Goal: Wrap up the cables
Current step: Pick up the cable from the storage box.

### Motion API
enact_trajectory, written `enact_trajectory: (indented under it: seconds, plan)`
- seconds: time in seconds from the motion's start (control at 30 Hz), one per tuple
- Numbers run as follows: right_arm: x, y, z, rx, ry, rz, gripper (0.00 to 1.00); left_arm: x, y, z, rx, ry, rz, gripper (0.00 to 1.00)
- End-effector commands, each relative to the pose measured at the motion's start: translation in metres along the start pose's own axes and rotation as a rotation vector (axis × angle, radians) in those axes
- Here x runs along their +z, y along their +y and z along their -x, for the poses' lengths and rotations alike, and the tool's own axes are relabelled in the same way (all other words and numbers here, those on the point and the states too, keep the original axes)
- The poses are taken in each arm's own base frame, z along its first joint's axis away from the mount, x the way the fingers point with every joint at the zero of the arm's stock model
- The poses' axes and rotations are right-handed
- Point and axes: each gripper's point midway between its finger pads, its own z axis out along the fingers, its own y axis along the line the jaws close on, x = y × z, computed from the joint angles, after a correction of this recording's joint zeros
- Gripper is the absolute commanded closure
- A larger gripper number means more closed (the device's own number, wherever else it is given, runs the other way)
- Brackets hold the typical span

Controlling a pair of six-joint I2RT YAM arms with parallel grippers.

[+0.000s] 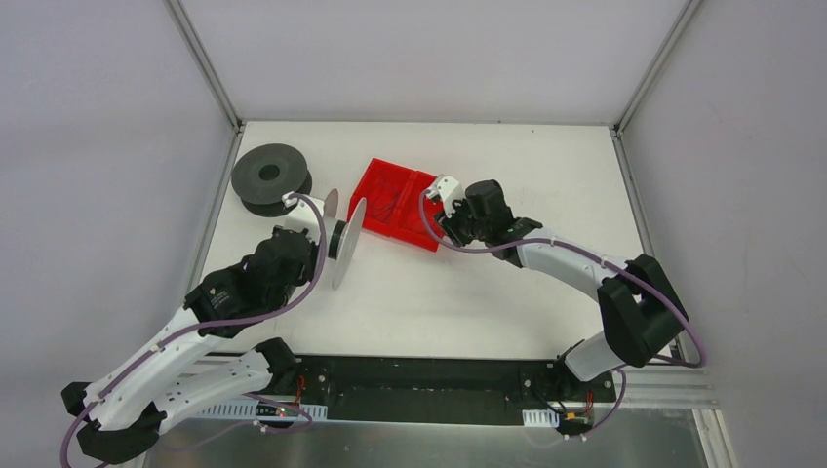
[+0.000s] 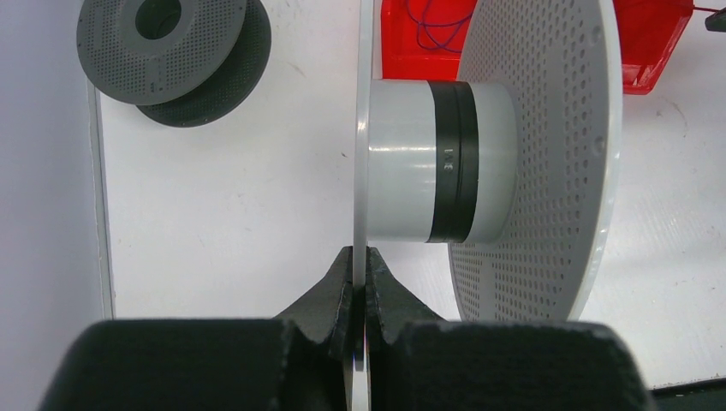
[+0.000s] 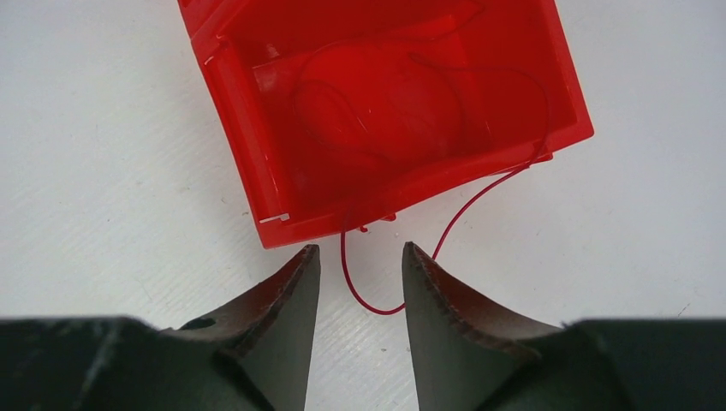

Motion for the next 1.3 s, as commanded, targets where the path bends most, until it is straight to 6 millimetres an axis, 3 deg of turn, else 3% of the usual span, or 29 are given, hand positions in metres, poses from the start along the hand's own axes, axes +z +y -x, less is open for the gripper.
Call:
enact_trajectory:
  seconds: [0.0, 0.2, 0.43, 0.63, 0.8, 0.97, 1.1, 1.27]
  plan:
    - [0.005, -0.007, 0.002, -0.031, 0.003, -0.024, 0.59, 0.001, 0.005, 0.020, -0.052, -0.074, 0.034, 1.00]
    - [0.006, -0.013, -0.001, -0.038, 0.012, -0.061, 0.66, 0.001, 0.006, 0.020, -0.050, -0.074, 0.043, 1.00]
    - [-0.005, -0.020, 0.018, -0.031, -0.037, -0.101, 0.99, 0.002, 0.006, 0.018, -0.041, -0.068, 0.050, 1.00]
    - [-0.038, -0.038, 0.029, -0.021, -0.066, -0.207, 1.00, 0.002, 0.006, 0.018, -0.042, -0.068, 0.046, 1.00]
    - [-0.077, -0.053, 0.060, 0.012, -0.153, -0.294, 1.00, 0.004, 0.004, 0.018, -0.034, -0.062, 0.045, 1.00]
    - [-0.140, -0.077, 0.116, 0.117, -0.308, -0.415, 1.00, 0.005, 0.003, 0.018, -0.031, -0.058, 0.042, 1.00]
    - [-0.189, -0.079, 0.152, 0.228, -0.439, -0.421, 1.00, 0.005, 0.003, 0.017, -0.033, -0.059, 0.041, 1.00]
    - [-0.237, -0.080, 0.182, 0.351, -0.550, -0.411, 1.00, 0.004, 0.002, 0.017, -0.033, -0.060, 0.035, 1.00]
